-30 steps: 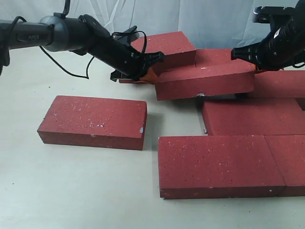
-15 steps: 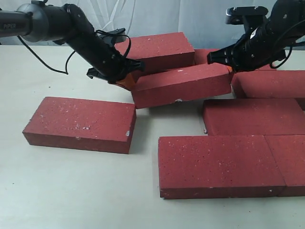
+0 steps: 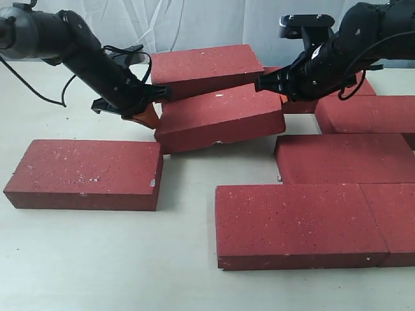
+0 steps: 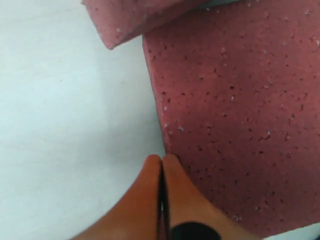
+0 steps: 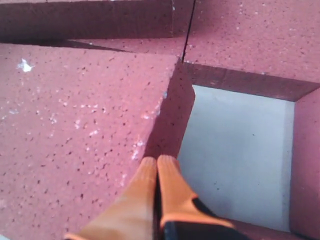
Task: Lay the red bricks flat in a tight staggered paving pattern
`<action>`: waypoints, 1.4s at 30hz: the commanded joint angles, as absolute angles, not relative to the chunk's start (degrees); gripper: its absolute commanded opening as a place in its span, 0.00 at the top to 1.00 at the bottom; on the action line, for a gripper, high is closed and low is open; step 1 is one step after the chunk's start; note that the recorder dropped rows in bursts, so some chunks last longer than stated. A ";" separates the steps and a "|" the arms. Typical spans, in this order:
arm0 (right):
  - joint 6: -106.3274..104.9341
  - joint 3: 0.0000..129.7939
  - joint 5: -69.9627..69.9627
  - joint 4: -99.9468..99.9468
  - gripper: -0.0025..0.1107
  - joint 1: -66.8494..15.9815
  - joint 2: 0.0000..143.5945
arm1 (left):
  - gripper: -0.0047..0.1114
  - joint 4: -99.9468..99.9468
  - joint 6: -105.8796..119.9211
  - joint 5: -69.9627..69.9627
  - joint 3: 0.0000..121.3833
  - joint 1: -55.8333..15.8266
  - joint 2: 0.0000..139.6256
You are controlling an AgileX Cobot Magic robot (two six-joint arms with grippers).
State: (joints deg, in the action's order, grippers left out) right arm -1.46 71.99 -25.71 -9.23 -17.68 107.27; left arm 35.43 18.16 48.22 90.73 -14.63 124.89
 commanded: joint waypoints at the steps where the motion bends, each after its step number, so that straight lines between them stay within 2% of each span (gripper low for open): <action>1: -1.81 72.73 -23.36 -12.10 0.99 -20.65 110.11 | 0.96 38.71 18.14 48.45 90.67 -14.44 123.69; 16: 1.70 75.31 -28.09 -7.09 0.99 -19.27 113.19 | 0.96 33.37 15.80 51.14 90.57 -11.57 123.25; 28: 3.68 75.31 -32.01 -4.72 0.99 -16.50 109.96 | 0.96 32.87 15.06 49.23 86.96 -11.37 123.03; 42: 3.68 75.11 -38.57 -4.44 0.99 -16.67 105.42 | 0.96 28.40 15.06 52.05 86.96 -11.37 113.25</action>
